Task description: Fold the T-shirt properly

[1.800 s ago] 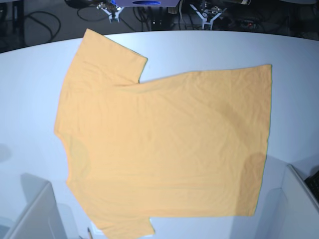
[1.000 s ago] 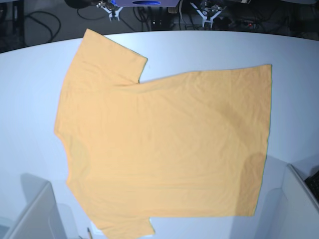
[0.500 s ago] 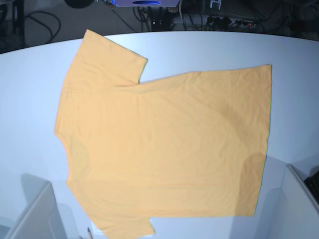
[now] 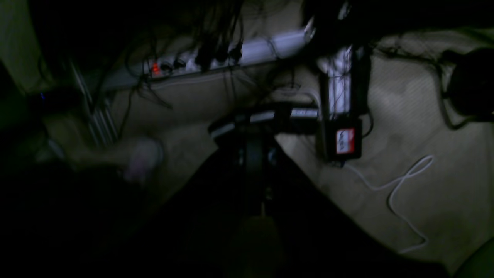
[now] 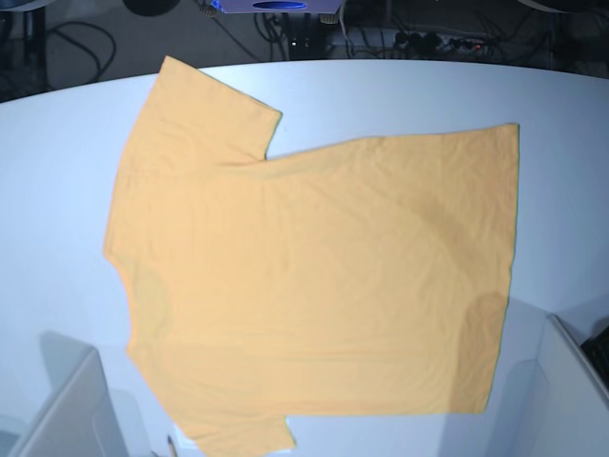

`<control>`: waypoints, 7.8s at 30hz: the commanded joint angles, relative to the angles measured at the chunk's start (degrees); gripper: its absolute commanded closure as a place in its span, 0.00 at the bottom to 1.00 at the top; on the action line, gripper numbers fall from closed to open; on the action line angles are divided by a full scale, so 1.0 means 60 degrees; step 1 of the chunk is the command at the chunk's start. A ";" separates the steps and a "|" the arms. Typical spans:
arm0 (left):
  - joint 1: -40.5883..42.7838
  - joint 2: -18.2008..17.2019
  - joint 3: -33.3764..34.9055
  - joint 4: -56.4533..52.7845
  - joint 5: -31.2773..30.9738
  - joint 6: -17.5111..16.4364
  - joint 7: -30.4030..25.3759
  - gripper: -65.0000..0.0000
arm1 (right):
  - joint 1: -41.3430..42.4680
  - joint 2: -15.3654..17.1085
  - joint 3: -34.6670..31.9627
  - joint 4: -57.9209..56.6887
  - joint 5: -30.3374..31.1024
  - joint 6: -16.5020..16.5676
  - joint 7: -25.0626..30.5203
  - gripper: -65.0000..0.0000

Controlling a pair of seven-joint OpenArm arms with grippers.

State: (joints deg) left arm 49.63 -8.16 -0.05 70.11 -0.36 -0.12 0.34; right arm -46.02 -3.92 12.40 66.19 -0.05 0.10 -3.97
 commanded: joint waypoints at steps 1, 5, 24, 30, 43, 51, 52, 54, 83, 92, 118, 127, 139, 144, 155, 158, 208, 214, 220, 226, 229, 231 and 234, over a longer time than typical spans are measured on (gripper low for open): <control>0.0454 -0.0156 -0.0028 0.0426 -0.0020 0.0013 -0.0064 1.00 | -0.0337 -0.0057 0.0167 0.0594 0.0031 0.0006 -0.0079 1.00; 0.1348 -0.0141 -0.0452 0.2096 -0.0094 0.0013 -0.0064 1.00 | -0.0967 -0.0320 0.0533 0.2645 0.0031 0.0006 -0.0577 1.00; 0.3136 -0.0683 -0.2782 0.6975 -0.3244 0.0013 -0.0049 1.00 | -0.0381 -0.0423 0.0665 0.7568 0.3650 0.0035 -0.1251 1.00; 0.2813 -0.0683 -0.2738 0.7019 -0.3332 0.0013 -0.0064 1.00 | 0.0600 -0.0408 0.0988 0.7568 0.4749 0.0050 -0.2628 0.75; 0.2037 -0.1196 -0.2797 0.6946 -0.5647 -0.0017 0.0024 0.57 | 0.2593 0.0515 0.3566 0.6704 0.8178 0.0064 -0.5251 0.54; 0.1597 -0.1240 -0.2929 0.6843 -0.7376 -0.0017 0.0039 0.39 | 0.2974 0.0720 0.3874 0.5341 0.8397 0.0401 -0.6145 0.44; 0.1582 -0.1240 -0.3060 0.6828 -0.7581 -0.0017 0.0053 0.39 | 0.2945 0.0705 0.3859 0.5341 0.8397 0.0606 -0.6159 0.44; 0.1568 -0.1240 -0.3280 0.6755 -0.7991 -0.0061 0.0053 0.39 | 0.2886 0.0632 0.3830 0.5327 0.8383 0.0870 -0.6203 0.44; -0.2022 0.0181 -0.7002 0.3810 -0.9427 -0.2449 0.5636 0.40 | 0.3077 0.0500 0.3024 0.4389 0.8353 0.0943 -0.6628 1.00; -0.3370 0.0298 -0.8042 0.3122 -0.9412 -0.2449 0.7160 0.40 | 0.3077 0.0500 0.3024 0.4404 0.8368 0.0943 -0.6628 1.00; -0.4601 0.0357 -0.7354 0.2067 -0.9471 -0.2449 0.7922 0.52 | 0.3077 0.0485 0.3024 0.4418 0.8353 0.0943 -0.6628 1.00; -0.4659 0.0269 -0.6694 0.2125 -0.9412 -0.2420 0.7922 1.00 | 0.3047 0.0456 0.3039 0.4448 0.8397 0.0929 -0.6614 1.00; -0.3619 -0.0361 -0.6723 0.3195 -0.9383 -0.2434 0.7878 1.00 | 0.2359 0.0412 0.3068 0.5913 0.8412 0.0929 -0.6614 1.00; -0.3121 -0.0405 -0.6723 0.4030 -0.9383 -0.2434 0.7878 1.00 | 0.1890 0.0046 0.3083 0.6645 0.8412 0.0929 -0.6628 1.00; -0.2813 -0.0273 -0.6650 0.5949 -0.7537 -0.2434 0.7878 1.00 | 0.1816 0.0017 0.3039 0.7905 0.8412 0.0929 -0.6628 1.00; -0.3004 -0.0302 -0.6650 0.6198 -0.7537 -0.2405 0.7878 1.00 | 0.2124 0.0060 0.3039 0.7905 0.8412 0.0929 -0.6628 1.00; -0.7135 -0.0537 -0.5595 0.4045 -0.5999 -0.1306 0.7936 1.00 | 0.9186 0.0573 0.2570 0.3730 0.7416 0.0328 -0.7903 1.00; -0.7619 -0.0522 -0.5595 0.3971 -0.5061 -0.1306 0.7922 1.00 | 0.9787 0.0603 0.2131 0.3012 0.7386 0.0313 -0.7419 1.00; -0.8000 -0.0493 -0.5581 0.3664 -0.4401 -0.1306 0.7922 1.00 | 1.0417 0.0603 0.2131 0.2133 0.7386 0.0313 -0.7346 1.00; -0.8044 -0.0522 -0.5595 0.3371 -0.4387 -0.1321 0.7892 1.00 | 1.0432 0.0588 0.2131 0.1986 0.7386 0.0313 -0.7273 1.00; -0.8483 -0.0508 -0.5595 0.3327 -0.4328 -0.1321 0.7922 1.00 | 1.0696 0.0603 0.2131 0.1971 0.7386 0.0313 -0.7273 1.00; -0.8718 -0.0508 -0.5595 0.3195 -0.4328 -0.1321 0.7922 1.00 | 1.0871 0.0617 0.2131 0.1971 0.7386 0.0313 -0.7288 1.00; -0.8952 -0.0522 -0.5595 0.2946 -0.4328 -0.1321 0.7922 1.00 | 1.1047 0.0617 0.2131 0.1971 0.7386 0.0313 -0.7302 1.00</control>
State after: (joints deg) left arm -3.33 -10.50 -33.43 86.98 -25.96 -7.90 48.88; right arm 18.90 -0.69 25.21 77.10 43.22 1.45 -48.58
